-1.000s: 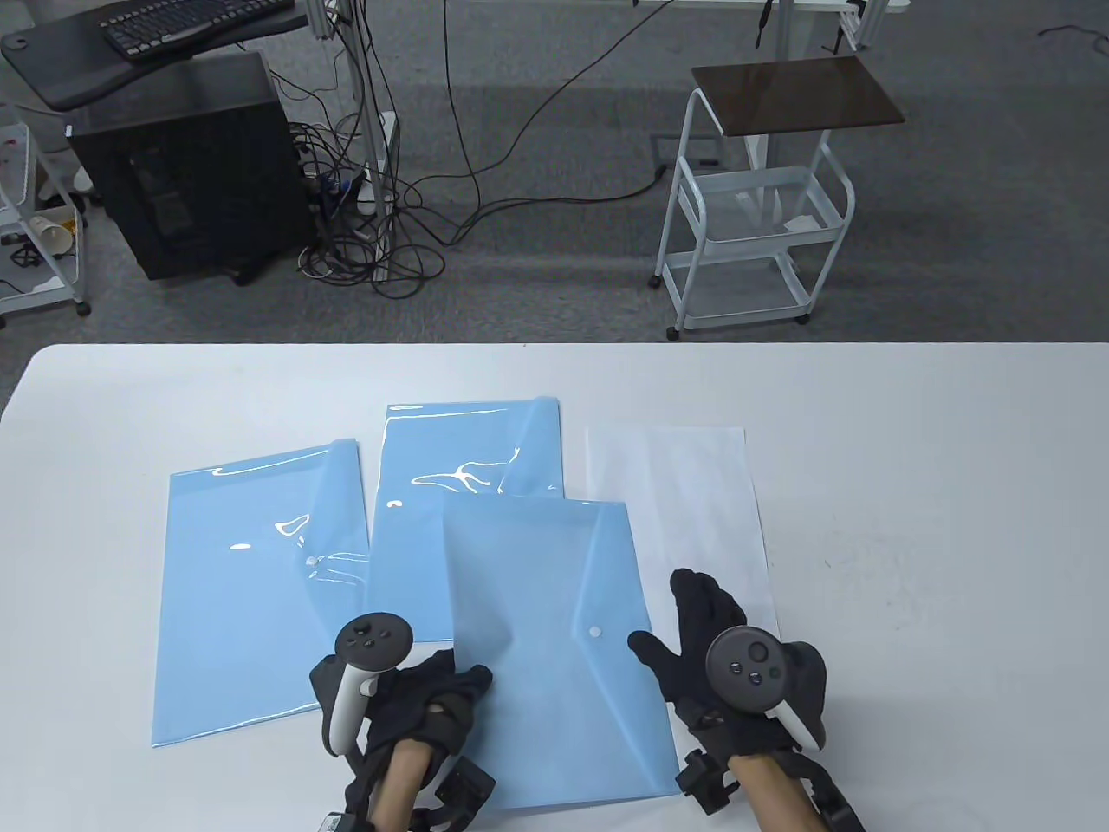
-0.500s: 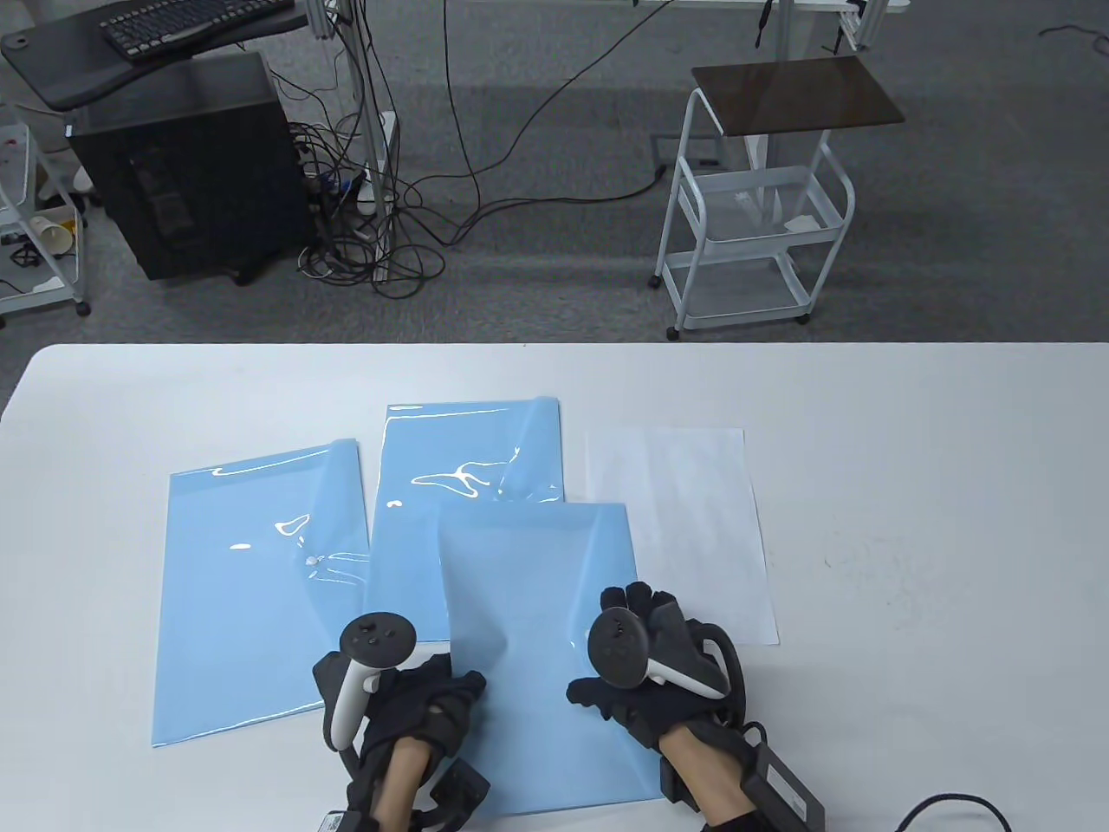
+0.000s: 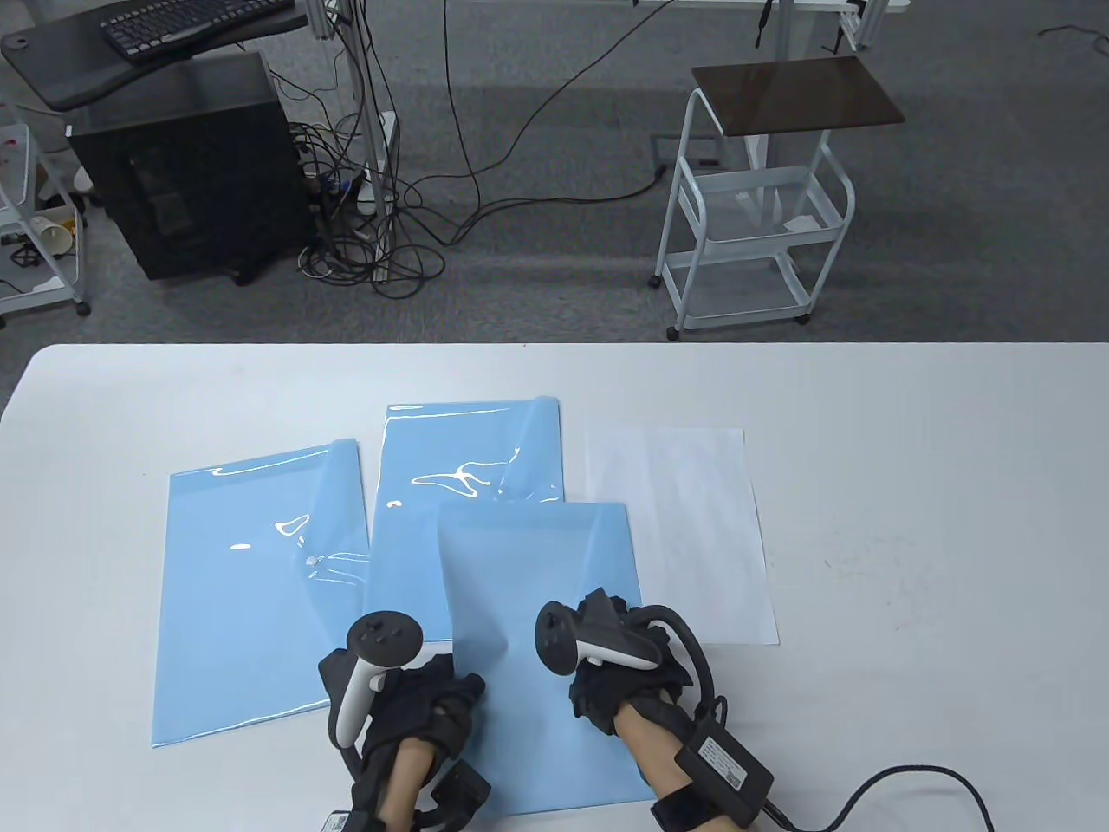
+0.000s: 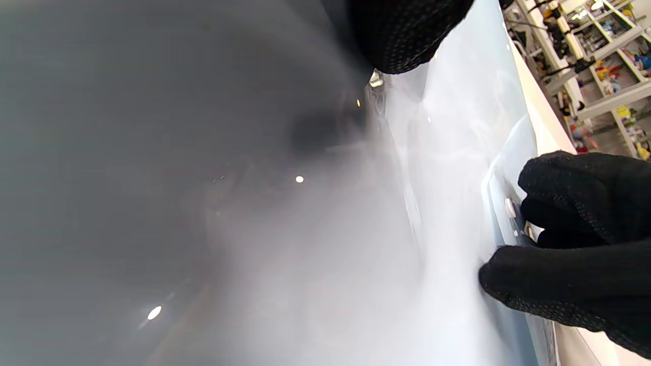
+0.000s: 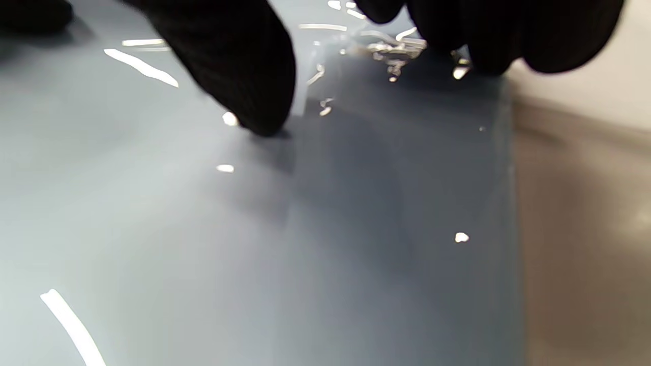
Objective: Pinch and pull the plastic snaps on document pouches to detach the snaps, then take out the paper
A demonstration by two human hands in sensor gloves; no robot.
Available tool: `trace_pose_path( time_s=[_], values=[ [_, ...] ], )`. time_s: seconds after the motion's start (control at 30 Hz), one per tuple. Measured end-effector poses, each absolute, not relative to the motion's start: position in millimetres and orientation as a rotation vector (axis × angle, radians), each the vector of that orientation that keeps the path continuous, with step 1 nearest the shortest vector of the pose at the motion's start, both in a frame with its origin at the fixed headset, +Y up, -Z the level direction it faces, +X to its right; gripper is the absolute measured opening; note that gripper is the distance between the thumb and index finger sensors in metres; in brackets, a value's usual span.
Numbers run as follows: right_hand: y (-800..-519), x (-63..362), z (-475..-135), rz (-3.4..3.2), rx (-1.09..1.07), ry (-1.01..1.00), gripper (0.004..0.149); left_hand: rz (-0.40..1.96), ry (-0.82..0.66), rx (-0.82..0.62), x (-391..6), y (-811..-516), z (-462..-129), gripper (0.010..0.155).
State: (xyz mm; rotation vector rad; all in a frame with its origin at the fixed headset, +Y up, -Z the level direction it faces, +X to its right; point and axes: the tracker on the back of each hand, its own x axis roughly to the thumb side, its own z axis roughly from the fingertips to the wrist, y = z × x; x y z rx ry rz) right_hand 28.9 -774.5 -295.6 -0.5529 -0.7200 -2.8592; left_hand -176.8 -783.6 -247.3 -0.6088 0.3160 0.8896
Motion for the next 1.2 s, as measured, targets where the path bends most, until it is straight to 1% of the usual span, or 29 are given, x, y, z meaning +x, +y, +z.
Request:
trace_pose_path(
  time_s=[0.13, 0.2, 0.27, 0.43, 0.57, 0.83, 1.1, 1.17, 1.2],
  values=[
    [-780, 17, -294, -2.781, -0.564, -0.665, 0.086, 0.891, 0.314, -0.610, -177, -784, -247, 0.046],
    [-781, 12, -294, -2.763, -0.550, -0.625, 0.079, 0.888, 0.314, -0.609, -177, -785, -248, 0.046],
    [-781, 10, -297, -2.777, -0.537, -0.571, 0.074, 0.888, 0.314, -0.607, -177, -785, -247, 0.046],
    [-782, 10, -307, -2.783, -0.487, -0.384, 0.068, 0.879, 0.311, -0.607, -177, -785, -248, 0.046],
    [-782, 7, -312, -2.775, -0.469, -0.377, 0.066, 0.875, 0.307, -0.607, -177, -785, -248, 0.046],
    [-791, -6, -311, -2.656, -0.487, -0.271, 0.060, 0.861, 0.301, -0.599, -176, -785, -248, 0.045],
    [-795, -3, -313, -2.693, -0.477, -0.230, 0.058, 0.839, 0.300, -0.589, -174, -785, -248, 0.044],
    [-797, -4, -314, -2.702, -0.475, -0.213, 0.055, 0.830, 0.298, -0.587, -173, -785, -248, 0.044],
    [-797, 0, -315, -2.680, -0.439, -0.169, 0.054, 0.818, 0.301, -0.587, -173, -784, -248, 0.044]
  ],
)
